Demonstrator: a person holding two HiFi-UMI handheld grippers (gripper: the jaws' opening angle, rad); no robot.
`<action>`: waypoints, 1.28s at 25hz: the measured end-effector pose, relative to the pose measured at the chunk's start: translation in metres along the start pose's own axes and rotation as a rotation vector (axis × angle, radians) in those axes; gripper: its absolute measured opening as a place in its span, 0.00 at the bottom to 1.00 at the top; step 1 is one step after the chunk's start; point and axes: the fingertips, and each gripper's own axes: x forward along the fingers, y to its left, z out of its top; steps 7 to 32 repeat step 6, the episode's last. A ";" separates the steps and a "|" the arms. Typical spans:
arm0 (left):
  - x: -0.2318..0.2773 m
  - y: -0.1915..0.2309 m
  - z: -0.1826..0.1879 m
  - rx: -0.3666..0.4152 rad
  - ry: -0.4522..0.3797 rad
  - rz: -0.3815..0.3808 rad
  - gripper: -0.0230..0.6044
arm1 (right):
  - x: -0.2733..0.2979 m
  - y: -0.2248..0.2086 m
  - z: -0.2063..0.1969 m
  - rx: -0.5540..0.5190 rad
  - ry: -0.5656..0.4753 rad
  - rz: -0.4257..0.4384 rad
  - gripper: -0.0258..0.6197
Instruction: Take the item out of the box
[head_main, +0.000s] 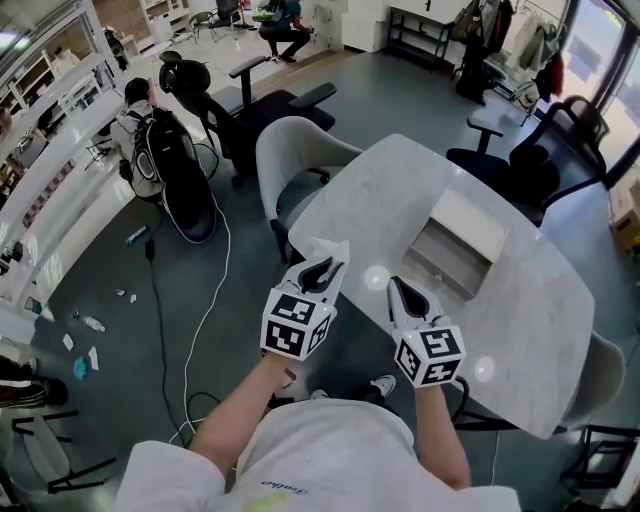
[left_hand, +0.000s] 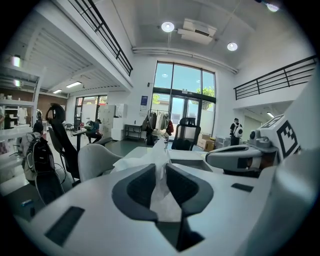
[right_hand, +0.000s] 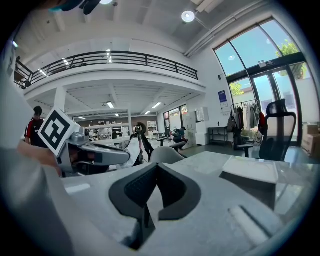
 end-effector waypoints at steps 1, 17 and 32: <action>-0.001 0.000 0.000 -0.001 0.000 -0.001 0.14 | 0.000 0.002 0.000 -0.001 0.001 0.000 0.04; -0.010 -0.002 -0.001 -0.005 0.005 -0.009 0.14 | -0.004 0.012 0.002 -0.004 0.003 0.001 0.04; -0.010 -0.002 -0.001 -0.005 0.005 -0.009 0.14 | -0.004 0.012 0.002 -0.004 0.003 0.001 0.04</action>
